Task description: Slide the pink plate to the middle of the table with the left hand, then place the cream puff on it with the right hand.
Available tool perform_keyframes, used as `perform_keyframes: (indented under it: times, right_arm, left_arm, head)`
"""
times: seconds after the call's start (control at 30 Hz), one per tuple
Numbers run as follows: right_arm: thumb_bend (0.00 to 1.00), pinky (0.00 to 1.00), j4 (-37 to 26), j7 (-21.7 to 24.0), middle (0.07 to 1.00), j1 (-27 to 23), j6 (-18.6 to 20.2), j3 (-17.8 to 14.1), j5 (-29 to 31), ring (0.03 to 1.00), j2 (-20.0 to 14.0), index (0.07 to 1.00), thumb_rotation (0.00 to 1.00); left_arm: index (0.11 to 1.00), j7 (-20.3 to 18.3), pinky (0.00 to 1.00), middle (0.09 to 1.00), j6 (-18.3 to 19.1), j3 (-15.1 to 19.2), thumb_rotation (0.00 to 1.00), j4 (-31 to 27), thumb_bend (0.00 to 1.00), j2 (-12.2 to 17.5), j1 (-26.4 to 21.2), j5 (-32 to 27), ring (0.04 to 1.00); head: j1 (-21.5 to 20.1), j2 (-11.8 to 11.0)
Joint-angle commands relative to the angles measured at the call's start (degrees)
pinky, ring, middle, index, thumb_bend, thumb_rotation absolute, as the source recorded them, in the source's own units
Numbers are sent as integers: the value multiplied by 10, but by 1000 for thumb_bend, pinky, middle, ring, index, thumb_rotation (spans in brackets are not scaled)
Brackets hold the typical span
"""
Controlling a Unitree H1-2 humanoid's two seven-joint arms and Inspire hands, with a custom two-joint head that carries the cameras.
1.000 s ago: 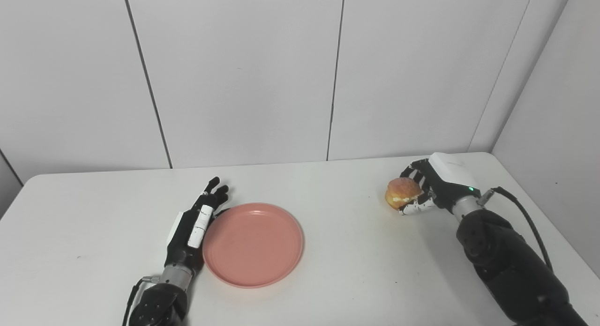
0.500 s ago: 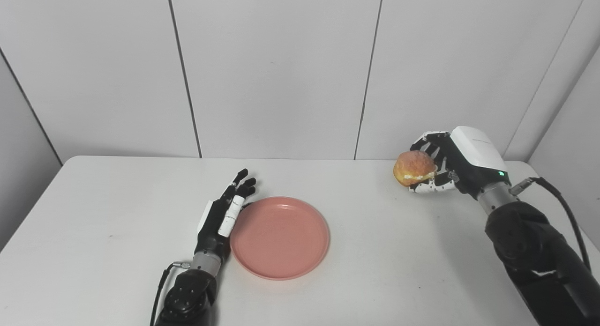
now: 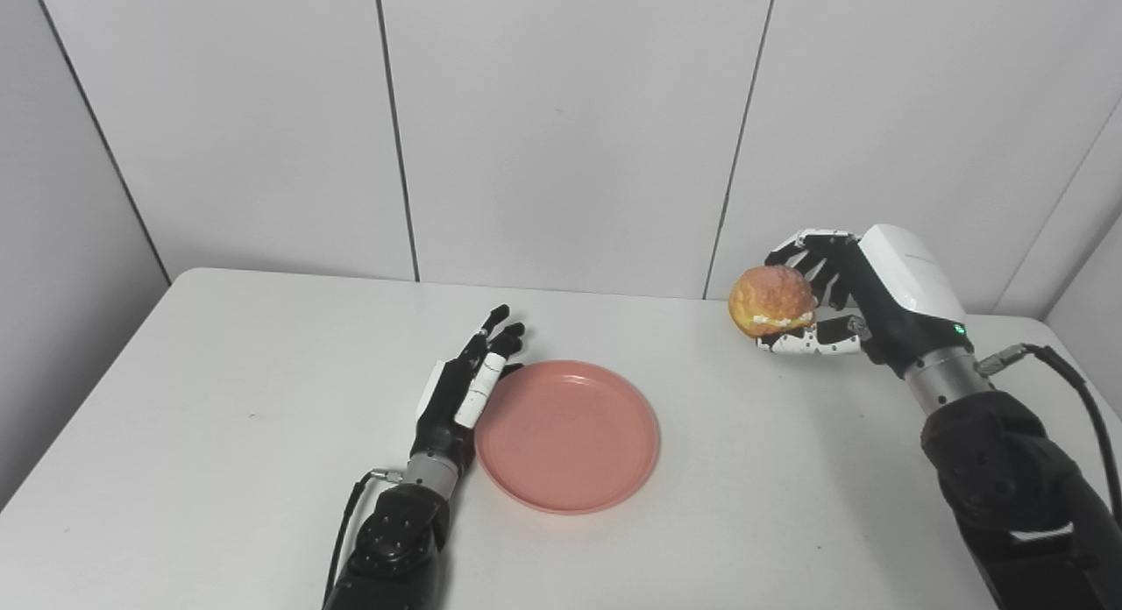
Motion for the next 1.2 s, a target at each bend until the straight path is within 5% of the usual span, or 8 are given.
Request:
perform_keyframes:
  times: [0.0, 0.57, 1.17]
  right_arm:
    - [514, 271, -5, -11, 484, -22, -33, -2, -2, 382, -2, 533, 0]
    - [515, 272, 22, 8, 461, -42, -31, 40, -18, 380, 68, 531, 0]
    - [518, 378, 114, 8, 516, -56, -30, 98, -59, 442, 134, 479, 0]
  left_arm:
    - [894, -9, 804, 878, 6, -18, 865, 27, 909, -29, 14, 9, 889]
    - [878, -3, 761, 861, -5, -17, 851, 40, 927, -38, 14, 14, 870]
    - [893, -10, 760, 865, 1, -18, 876, 29, 953, -30, 19, 12, 878]
  head:
    - [7, 0]
    - [18, -1]
    - [4, 2]
